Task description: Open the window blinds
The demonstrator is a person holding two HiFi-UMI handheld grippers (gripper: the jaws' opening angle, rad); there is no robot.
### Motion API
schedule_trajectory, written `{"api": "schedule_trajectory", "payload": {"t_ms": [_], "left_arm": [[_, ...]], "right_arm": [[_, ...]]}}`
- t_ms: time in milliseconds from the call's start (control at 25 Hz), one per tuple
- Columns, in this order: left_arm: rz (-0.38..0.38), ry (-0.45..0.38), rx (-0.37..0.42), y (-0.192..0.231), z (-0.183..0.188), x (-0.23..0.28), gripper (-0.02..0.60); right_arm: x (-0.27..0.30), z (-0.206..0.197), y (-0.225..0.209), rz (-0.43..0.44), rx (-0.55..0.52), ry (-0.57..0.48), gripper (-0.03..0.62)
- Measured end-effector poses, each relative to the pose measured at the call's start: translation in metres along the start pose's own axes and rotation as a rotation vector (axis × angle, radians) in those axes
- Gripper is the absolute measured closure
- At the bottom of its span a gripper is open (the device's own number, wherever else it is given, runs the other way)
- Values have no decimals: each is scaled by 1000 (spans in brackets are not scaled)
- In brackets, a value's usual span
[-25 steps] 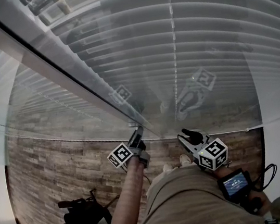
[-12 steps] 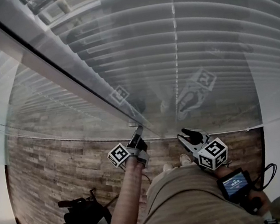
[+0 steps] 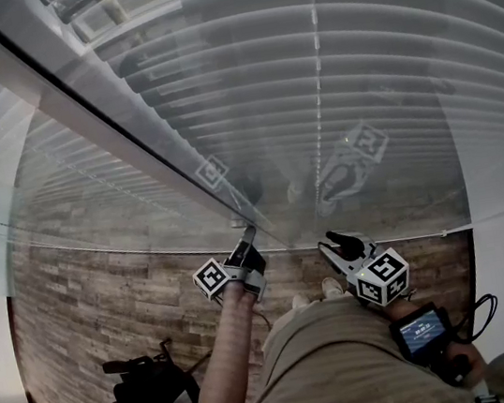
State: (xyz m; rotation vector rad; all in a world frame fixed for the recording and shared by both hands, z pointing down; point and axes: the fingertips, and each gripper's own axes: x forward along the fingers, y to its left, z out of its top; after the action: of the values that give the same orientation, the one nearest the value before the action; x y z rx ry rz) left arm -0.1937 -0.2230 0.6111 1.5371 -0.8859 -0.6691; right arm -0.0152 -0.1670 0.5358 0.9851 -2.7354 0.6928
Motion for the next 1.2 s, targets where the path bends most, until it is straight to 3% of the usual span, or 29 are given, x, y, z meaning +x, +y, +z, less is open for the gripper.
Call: {"api": "schedule_trajectory", "payload": {"t_ms": [120,280,400,600,720,960,1200], "left_arm": [[6,-2,41,1,1,-1,445],[93,23,235,3,-2,-2,427],[221,91,469,13,-10,-3,355],[461,171,956,19,-9,-8,345],[533,182,1134,16,-3,-6,345],[579,189,1273,5,-5,2,351],[600,179,1280,7,-4,5,398]], "right_arm": [[-1,0,0,-1,-1,0,474],[-1,-2,1,0,1,0,474],[0,-3,-1,0,5,0,474],[-2,-6,-3,-7,9,2,473],[-3,-7,-4,-9,9,3,474],[-6,-5,-7,-20,13,3,474],[-6,-6,-13,-26,20,-1,474]]}}
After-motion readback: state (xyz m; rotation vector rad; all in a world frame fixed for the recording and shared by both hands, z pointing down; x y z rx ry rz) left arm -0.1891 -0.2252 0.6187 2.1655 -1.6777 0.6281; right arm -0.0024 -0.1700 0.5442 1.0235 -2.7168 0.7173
